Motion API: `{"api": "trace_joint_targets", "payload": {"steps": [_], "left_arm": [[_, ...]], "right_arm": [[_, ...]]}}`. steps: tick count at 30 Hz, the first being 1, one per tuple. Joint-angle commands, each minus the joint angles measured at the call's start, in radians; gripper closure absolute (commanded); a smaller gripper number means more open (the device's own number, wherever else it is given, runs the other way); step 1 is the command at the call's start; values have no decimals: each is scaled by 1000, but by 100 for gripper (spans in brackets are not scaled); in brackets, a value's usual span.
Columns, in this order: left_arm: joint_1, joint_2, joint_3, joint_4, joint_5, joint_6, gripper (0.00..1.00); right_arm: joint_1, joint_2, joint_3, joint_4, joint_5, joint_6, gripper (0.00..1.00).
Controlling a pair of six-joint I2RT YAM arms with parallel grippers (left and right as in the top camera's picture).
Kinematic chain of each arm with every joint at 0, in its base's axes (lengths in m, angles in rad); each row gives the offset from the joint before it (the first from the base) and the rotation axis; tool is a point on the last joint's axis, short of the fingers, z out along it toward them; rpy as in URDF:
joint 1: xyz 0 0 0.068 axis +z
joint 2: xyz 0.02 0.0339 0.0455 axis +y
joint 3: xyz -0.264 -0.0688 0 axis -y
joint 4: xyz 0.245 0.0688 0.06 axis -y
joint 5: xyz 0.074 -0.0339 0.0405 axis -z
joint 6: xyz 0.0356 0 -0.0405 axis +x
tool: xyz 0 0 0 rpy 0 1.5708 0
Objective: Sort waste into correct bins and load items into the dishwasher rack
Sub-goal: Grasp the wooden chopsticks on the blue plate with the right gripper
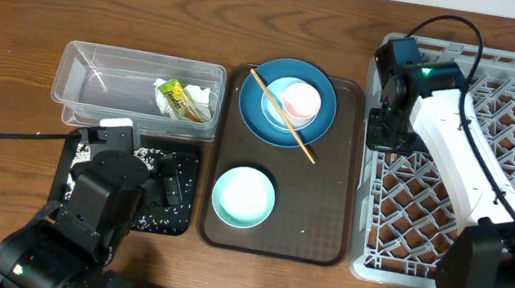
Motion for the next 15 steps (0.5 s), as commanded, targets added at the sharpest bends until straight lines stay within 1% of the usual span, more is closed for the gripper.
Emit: {"api": "trace_joint_targets", "payload": {"steps": [1, 2, 3, 9, 15], "left_arm": [[3, 0, 6, -3, -20, 10, 8], [3, 0, 6, -3, -20, 10, 8], [3, 0, 6, -3, -21, 10, 8], [3, 0, 6, -3, -20, 10, 8], [3, 0, 6, -3, -21, 10, 8]], "right_arm": [[-3, -8, -4, 2, -2, -34, 87], [-3, -8, -4, 2, -8, -45, 84], [-3, -8, -4, 2, -11, -54, 83], [-3, -8, -4, 2, -15, -59, 82], [-3, -8, -4, 2, -41, -59, 78]]}}
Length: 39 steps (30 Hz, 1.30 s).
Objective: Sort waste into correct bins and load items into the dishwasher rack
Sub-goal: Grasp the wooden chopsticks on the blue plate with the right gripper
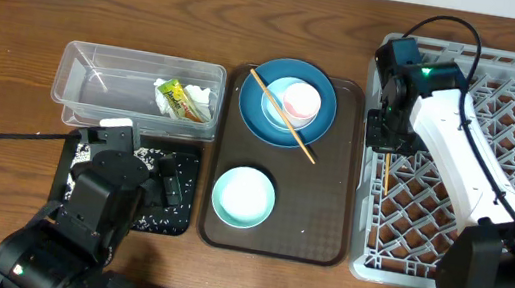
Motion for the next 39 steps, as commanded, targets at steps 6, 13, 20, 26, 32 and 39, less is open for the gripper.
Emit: {"api": "trace_joint_targets", "payload": {"steps": [6, 13, 20, 26, 32, 39], "left_arm": [[3, 0, 6, -3, -21, 10, 8], [3, 0, 6, -3, -20, 10, 8], [3, 0, 6, -3, -20, 10, 8], [3, 0, 6, -3, -21, 10, 8], [3, 0, 6, -3, -20, 10, 8], [3, 0, 6, -3, -21, 10, 8]], "right_arm": [[-4, -8, -4, 5, -210, -13, 73], [-2, -8, -4, 7, -602, -159, 48], [49, -8, -10, 64, -643, -179, 1], [126, -8, -24, 132, -558, -210, 17], [213, -8, -26, 163, -343, -210, 50], [279, -8, -27, 211, -257, -210, 61]]}}
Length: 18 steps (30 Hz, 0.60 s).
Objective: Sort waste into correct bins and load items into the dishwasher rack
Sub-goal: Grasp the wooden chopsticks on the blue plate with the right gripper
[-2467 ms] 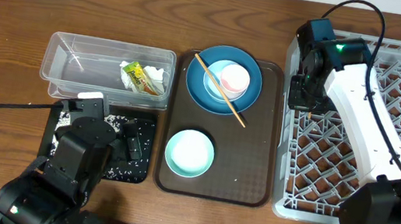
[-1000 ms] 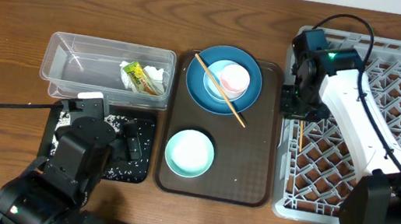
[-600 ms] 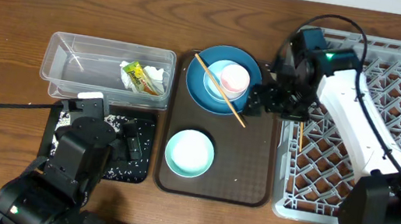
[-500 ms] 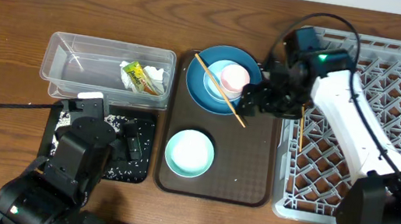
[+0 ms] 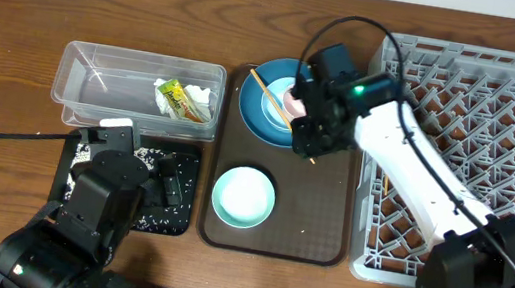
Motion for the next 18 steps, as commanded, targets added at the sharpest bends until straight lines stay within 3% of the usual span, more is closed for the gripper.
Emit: {"api": "trace_joint_targets", "payload": {"steps": [1, 18], "left_arm": [[3, 0, 6, -2, -20, 10, 8], [3, 0, 6, -2, -21, 10, 8]], "right_arm": [[23, -8, -8, 16, 81, -5, 63], [30, -8, -225, 197, 85, -10, 60]]}}
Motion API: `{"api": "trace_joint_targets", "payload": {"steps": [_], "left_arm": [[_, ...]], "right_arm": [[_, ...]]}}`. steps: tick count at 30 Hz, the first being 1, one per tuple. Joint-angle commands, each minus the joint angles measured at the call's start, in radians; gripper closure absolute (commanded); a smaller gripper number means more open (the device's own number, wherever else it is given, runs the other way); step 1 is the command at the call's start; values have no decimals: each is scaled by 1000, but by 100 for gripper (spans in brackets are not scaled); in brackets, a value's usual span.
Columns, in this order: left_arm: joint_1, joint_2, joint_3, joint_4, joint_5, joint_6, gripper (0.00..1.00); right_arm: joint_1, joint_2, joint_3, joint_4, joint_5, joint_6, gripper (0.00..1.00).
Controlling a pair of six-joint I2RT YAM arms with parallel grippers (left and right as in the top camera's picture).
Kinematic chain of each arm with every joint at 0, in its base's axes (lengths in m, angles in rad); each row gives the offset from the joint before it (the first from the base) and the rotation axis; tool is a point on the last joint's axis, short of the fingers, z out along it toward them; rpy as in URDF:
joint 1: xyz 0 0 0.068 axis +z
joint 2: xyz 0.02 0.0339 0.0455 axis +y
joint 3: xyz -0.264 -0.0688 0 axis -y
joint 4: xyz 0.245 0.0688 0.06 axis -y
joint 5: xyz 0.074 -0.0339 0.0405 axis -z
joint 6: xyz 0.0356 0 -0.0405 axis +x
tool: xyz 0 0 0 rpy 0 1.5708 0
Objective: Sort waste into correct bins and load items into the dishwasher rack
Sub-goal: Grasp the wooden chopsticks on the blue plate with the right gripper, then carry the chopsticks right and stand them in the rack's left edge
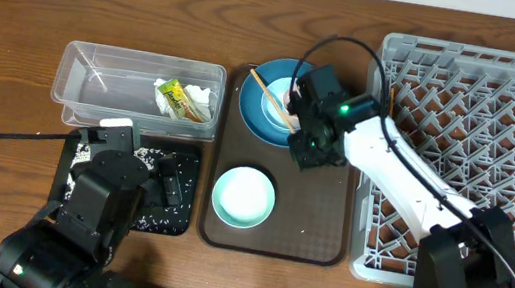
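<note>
On the brown tray [325,236], a blue plate [261,104] holds a pink cup [292,95], and a wooden chopstick [267,91] lies slanted across both. My right gripper [304,141] hangs over the plate's near right edge, covering the chopstick's lower end; its jaws are hidden under the wrist. A teal bowl [243,196] sits at the tray's front. The grey dishwasher rack [505,108] fills the right side. My left gripper [166,188] rests over the black bin [178,222] at the lower left, and I cannot make out its jaws.
A clear plastic bin [105,82] at the left holds a green-yellow wrapper [179,100] and white paper. The black bin holds white crumbs. The right arm stretches from the lower right across the rack's left edge, and a cable lies on the table at the far left.
My right gripper has shifted slightly down and left, from over the pink cup to the plate's near right edge. It now covers the chopstick's lower tip. The left arm is unchanged.
My right gripper was at the rack's left edge. A moment later a chopstick lay in the rack just below it. The gripper then stood over the blue plate on the tray, and it now hangs over the lower end of the second chopstick.
</note>
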Motion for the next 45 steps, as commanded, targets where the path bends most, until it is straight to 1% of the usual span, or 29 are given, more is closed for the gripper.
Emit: {"api": "trace_joint_targets", "payload": {"steps": [1, 9, 14, 18, 23, 25, 30, 32, 45], "left_arm": [[3, 0, 6, -3, -20, 10, 8], [3, 0, 6, -3, -21, 10, 8], [3, 0, 6, -3, -20, 10, 8], [3, 0, 6, -3, -20, 10, 8], [3, 0, 6, -3, -20, 10, 8], [3, 0, 6, -3, -20, 10, 8], [3, 0, 6, -3, -21, 10, 8], [3, 0, 6, -3, -20, 10, 8], [3, 0, 6, -3, -21, 10, 8]], "right_arm": [[10, -8, -39, 24, 10, -9, 59], [10, -8, -101, 108, 9, -9, 61], [10, -8, -128, 143, 10, -9, 70], [10, -8, -128, 140, 10, -9, 82], [10, -8, -128, 136, 9, -9, 86], [10, -8, -128, 136, 9, -9, 91], [10, -8, -124, 136, 6, -9, 95], [10, -8, -119, 135, 1, -8, 98], [10, -8, -30, 126, -108, -9, 99]]}}
